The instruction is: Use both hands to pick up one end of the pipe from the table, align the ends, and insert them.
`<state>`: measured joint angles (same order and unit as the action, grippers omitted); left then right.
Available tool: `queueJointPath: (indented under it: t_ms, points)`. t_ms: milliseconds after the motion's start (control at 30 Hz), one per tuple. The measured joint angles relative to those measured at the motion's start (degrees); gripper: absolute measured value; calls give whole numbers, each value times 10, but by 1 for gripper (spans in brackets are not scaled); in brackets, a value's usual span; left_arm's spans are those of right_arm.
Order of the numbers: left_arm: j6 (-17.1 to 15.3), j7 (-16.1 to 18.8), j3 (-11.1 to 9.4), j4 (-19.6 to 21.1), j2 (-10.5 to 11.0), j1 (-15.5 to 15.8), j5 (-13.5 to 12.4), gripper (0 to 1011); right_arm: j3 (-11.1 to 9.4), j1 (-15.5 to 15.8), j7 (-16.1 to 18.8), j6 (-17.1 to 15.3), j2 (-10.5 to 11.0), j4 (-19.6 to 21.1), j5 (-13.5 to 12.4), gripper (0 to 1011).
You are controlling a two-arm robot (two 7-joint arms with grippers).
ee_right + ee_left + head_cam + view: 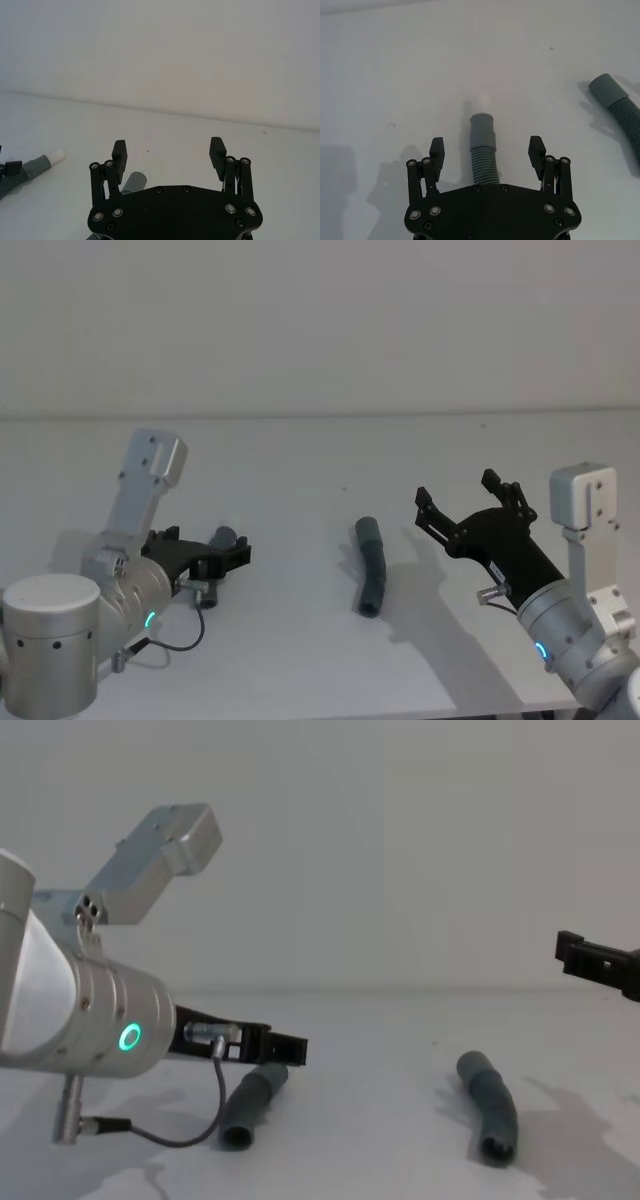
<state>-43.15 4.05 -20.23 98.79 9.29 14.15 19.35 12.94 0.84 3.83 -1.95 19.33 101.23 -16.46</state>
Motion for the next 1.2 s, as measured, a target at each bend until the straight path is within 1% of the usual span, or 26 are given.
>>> queueJointPath:
  t_ms: [200,400,667,933,1200]
  points:
    - [0,-6,3,-14,-3,3,1,1001,0,0,0,0,0,0,0,1004]
    - [2,-14,2,-27,-3,10,1,1001,0,0,0,0,0,0,0,1004]
    - [1,-31,-11,-46,-1,27,-6,1001,0,0,0,0,0,0,0,1004]
    - [-9,-50,-31,-73,5,53,-19,1001,0,0,0,0,0,0,0,1004]
    - [-19,-60,-45,-89,9,70,-31,1001,0,0,0,0,0,0,0,1004]
